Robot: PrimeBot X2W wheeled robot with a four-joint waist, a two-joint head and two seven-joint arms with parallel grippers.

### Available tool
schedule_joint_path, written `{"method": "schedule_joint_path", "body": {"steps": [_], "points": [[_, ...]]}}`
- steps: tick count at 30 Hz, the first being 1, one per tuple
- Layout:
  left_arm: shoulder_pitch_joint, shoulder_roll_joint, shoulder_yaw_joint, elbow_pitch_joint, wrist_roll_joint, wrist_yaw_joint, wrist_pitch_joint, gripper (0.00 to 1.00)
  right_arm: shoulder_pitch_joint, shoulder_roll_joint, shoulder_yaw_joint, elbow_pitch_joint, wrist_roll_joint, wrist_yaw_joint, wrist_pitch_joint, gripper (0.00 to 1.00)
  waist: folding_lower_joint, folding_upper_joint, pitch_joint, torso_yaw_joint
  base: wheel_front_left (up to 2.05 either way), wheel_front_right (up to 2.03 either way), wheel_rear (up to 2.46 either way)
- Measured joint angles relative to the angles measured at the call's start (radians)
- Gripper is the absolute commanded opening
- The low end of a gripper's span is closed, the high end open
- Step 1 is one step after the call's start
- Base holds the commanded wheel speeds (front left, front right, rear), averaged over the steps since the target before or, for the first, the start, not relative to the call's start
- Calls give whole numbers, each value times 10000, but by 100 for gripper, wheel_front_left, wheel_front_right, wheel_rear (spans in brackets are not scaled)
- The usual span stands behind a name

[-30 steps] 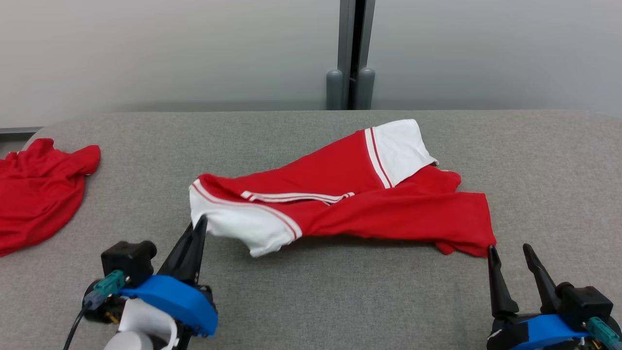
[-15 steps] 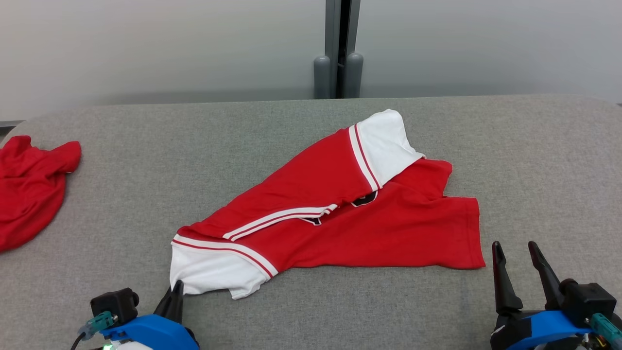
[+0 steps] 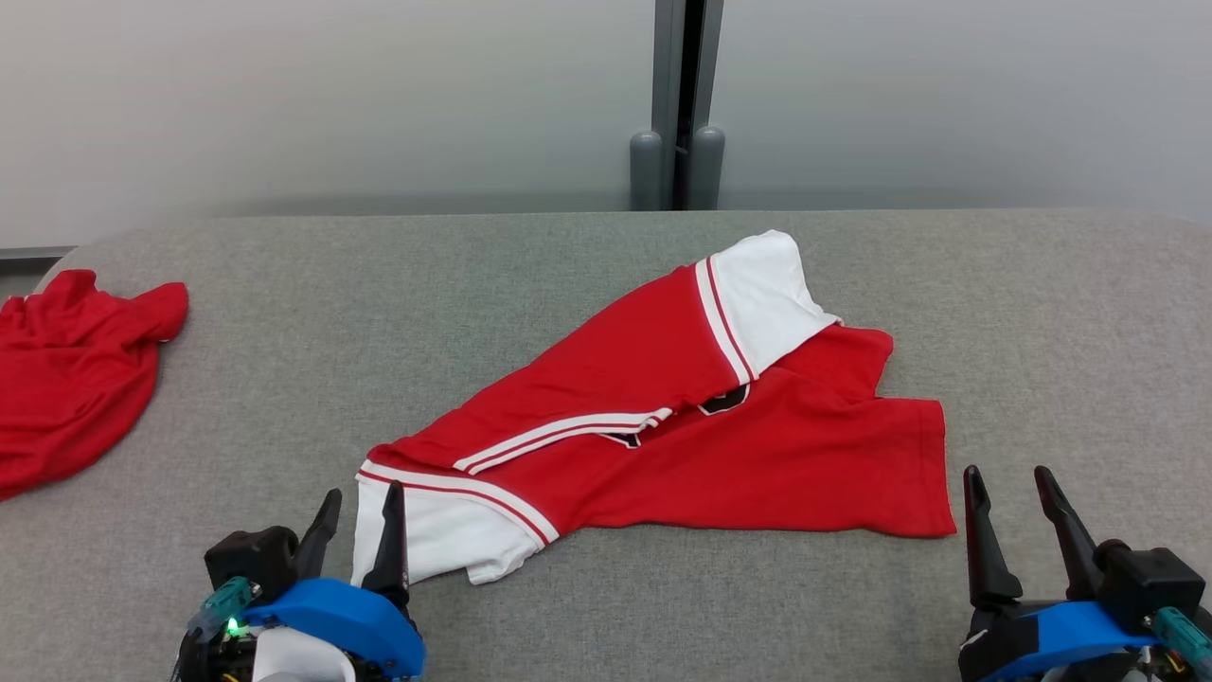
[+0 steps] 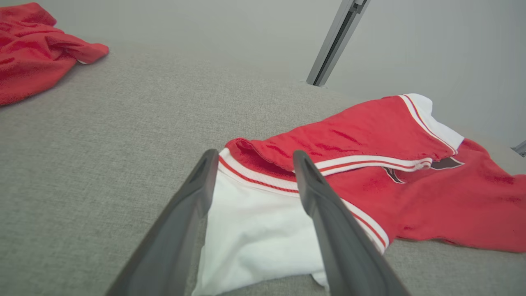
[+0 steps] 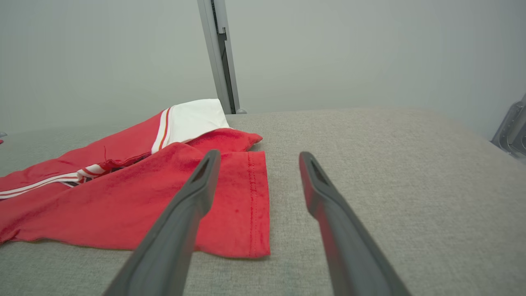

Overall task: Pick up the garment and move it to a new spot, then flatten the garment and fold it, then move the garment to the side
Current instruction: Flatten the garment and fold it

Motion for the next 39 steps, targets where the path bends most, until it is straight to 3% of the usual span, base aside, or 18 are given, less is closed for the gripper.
{"method": "schedule_joint_path", "body": {"steps": [9, 16, 20, 21, 22, 23, 29, 39], "points": [[-1219, 326, -800, 1210, 640, -238, 825, 100, -25, 0, 173, -75, -2, 0, -2, 100, 0, 0, 162, 69, 0, 0, 0], [-2736, 769, -1499, 2629, 1218, -460, 2251, 100, -242, 0, 451, -148, -46, 0, 0, 100, 0, 0, 625, -316, 0, 0, 0], [-3201, 959, -1570, 3120, 1283, -539, 2445, 100, -317, 0, 445, -188, -42, 0, 0, 100, 1, 0, 884, -597, 0, 0, 0], [-3275, 959, -1586, 3195, 1281, -550, 2470, 94, -320, 0, 426, -198, -40, 0, -2, 100, 1, 0, 933, -645, 0, 0, 0], [-3316, 959, -1595, 3264, 1279, -564, 2468, 42, -331, 0, 407, -203, -31, 0, 0, 100, 1, 0, 980, -684, 0, 0, 0], [-3349, 959, -1609, 3323, 1273, -604, 2462, 0, -357, -2, 387, -205, -29, 0, -2, 100, 1, 0, 1027, -716, 0, 0, 0], [-3557, 1005, -1887, 3588, 1283, -746, 2566, 0, -432, 0, 351, -217, 2, 0, 0, 100, 1, 0, 1171, -812, 0, 0, 0], [-3959, 1078, -2038, 3402, 1515, -669, 1676, 0, -497, 0, 366, -228, 75, 0, 0, 100, 0, 0, 1232, -776, 0, 0, 0]]}}
